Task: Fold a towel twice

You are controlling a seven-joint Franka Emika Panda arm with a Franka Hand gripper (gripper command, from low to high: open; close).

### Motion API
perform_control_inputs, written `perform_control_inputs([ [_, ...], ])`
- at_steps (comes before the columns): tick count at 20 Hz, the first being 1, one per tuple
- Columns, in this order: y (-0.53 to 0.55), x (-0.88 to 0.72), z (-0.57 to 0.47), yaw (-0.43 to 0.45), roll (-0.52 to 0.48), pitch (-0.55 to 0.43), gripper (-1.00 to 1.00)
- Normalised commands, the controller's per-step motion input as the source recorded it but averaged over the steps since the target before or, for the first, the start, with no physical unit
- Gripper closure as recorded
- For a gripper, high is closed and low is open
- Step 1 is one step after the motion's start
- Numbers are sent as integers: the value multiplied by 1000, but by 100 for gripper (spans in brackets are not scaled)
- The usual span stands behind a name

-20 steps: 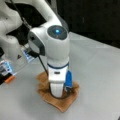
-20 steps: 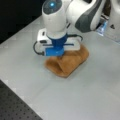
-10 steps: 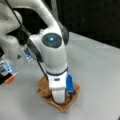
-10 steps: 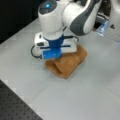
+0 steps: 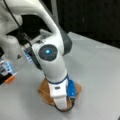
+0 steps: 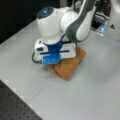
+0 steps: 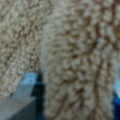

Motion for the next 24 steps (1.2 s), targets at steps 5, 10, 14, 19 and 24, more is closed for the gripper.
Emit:
perform_control_inputs([
  [5, -18, 4, -150, -112, 167, -64, 100],
  [10, -20, -37, -162, -149, 153, -21, -100],
  [14, 11, -93, -174, -202, 148, 4, -100],
  [19, 56, -125, -162, -196, 161, 7, -100],
  [24, 43, -116, -92, -179, 140, -7, -100],
])
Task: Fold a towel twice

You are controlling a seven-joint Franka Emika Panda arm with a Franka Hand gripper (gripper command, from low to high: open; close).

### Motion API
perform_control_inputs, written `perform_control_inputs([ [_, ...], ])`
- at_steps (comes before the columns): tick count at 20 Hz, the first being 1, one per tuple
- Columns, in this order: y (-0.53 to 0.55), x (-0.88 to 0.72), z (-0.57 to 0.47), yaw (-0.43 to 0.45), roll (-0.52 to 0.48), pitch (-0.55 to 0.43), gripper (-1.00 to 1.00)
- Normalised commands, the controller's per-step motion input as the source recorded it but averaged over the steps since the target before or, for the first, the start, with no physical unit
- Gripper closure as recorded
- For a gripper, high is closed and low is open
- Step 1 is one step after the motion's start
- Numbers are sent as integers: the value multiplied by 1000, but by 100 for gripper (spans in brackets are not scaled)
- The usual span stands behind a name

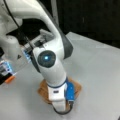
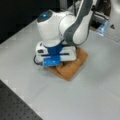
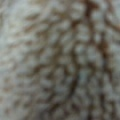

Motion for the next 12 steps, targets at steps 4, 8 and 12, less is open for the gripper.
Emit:
perform_control_inputs([
  [4, -3, -118, -32, -163, 92, 3, -100],
  [8, -36, -138, 27, -140, 41, 34, -100],
  [12, -74, -143, 120, -80, -65, 96, -100],
])
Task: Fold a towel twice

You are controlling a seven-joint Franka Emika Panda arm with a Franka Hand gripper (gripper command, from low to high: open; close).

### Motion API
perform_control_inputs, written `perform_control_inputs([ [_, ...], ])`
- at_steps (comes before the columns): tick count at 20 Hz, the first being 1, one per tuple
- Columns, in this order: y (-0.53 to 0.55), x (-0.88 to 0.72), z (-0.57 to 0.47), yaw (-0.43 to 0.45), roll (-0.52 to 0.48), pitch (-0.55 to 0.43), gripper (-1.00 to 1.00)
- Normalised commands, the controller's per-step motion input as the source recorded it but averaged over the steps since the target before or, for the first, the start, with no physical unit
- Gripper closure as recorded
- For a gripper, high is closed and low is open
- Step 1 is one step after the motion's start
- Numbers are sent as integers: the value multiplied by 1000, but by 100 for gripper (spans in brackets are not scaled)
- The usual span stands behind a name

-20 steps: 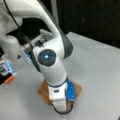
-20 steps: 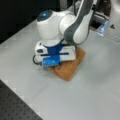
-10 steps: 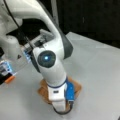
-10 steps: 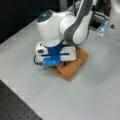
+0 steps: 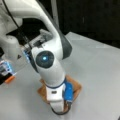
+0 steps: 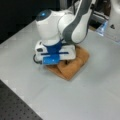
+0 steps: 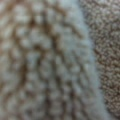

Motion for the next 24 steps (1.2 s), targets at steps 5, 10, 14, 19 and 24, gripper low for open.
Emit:
perform_control_inputs([
  [5, -82, -138, 261, -9, -194, 135, -100],
  [10, 16, -184, 394, -1, -198, 130, -100],
  [14, 163, -238, 282, -107, -173, 83, -100],
  [19, 251, -321, 197, -184, -131, 33, -100],
  [24, 382, -381, 113, -248, -44, -118, -100],
])
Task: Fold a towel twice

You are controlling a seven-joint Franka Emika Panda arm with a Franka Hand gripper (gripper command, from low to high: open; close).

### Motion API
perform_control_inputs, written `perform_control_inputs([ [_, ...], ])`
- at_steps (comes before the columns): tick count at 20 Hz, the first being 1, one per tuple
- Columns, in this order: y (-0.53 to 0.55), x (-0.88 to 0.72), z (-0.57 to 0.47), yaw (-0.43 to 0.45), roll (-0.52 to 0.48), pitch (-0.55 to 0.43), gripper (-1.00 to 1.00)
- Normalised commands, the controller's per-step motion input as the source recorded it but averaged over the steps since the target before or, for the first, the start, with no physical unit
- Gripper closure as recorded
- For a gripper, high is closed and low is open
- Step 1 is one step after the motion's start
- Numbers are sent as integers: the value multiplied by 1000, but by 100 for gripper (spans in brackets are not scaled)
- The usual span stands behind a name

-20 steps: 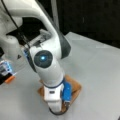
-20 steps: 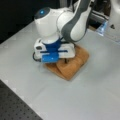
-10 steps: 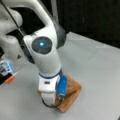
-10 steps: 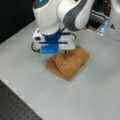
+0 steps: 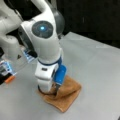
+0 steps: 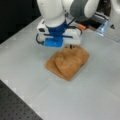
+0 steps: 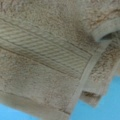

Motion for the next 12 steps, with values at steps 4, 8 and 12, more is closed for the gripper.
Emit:
perform_control_inputs([
  [4, 420, -436, 74, -251, 84, -236, -100],
  [8, 361, -355, 13, -289, -41, -168, -100],
  [12, 475, -258, -7, -270, -164, -247, -100],
])
